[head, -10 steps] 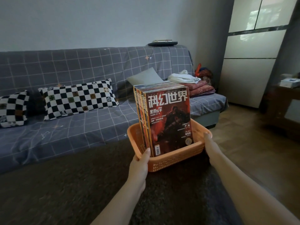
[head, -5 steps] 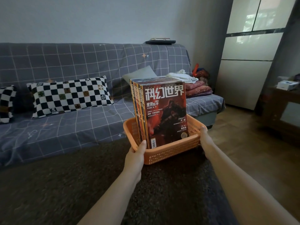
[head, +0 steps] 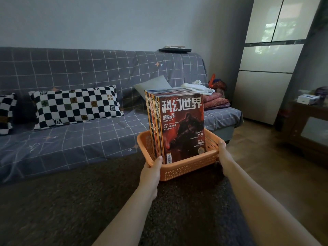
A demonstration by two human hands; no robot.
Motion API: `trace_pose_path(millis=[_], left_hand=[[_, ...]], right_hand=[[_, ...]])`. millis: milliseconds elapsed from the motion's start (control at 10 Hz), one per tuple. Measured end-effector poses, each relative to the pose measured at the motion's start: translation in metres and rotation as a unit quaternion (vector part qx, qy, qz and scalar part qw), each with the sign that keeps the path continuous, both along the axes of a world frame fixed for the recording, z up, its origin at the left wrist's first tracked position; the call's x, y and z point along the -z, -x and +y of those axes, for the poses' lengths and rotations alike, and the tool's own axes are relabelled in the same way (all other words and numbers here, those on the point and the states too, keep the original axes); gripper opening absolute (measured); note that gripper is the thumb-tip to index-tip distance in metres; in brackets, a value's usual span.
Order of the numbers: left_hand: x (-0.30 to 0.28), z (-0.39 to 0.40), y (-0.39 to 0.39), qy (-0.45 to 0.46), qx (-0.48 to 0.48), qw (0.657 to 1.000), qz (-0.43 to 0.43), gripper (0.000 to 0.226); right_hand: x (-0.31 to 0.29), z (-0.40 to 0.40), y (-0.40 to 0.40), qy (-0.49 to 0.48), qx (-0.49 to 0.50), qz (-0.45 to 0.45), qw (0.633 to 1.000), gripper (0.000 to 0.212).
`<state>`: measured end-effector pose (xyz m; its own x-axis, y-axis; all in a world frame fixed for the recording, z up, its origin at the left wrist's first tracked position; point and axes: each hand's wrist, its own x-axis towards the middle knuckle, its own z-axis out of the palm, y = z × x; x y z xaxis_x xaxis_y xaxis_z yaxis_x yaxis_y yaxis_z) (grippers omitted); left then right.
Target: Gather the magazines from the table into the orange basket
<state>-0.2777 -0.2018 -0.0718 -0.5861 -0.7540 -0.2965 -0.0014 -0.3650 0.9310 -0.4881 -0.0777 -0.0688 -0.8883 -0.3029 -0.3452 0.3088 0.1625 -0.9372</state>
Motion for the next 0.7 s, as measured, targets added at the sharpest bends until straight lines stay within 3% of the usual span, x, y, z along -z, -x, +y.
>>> trace_pose_path(millis=[300, 500, 700], left_hand=[[-0.017, 0.006, -0.013, -0.032, 0.036, 0.999, -0.013, 0.063], [-0.025, 0.019, -0.038, -0.017, 0.038, 0.997, -0.06, 0.061], [-0.043, 0.04, -0.07, 0.085, -0.007, 0.986, -0.14, 0.046]], right_hand=[[-0.018, 0.003, -0.023, -0.094, 0.03, 0.032, 0.995, 0.04], [-0.034, 0.007, -0.055, -0.123, 0.01, 0.045, 0.991, 0.033], [-0.052, 0.029, -0.102, -0.108, 0.001, 0.153, 0.982, 0.039]])
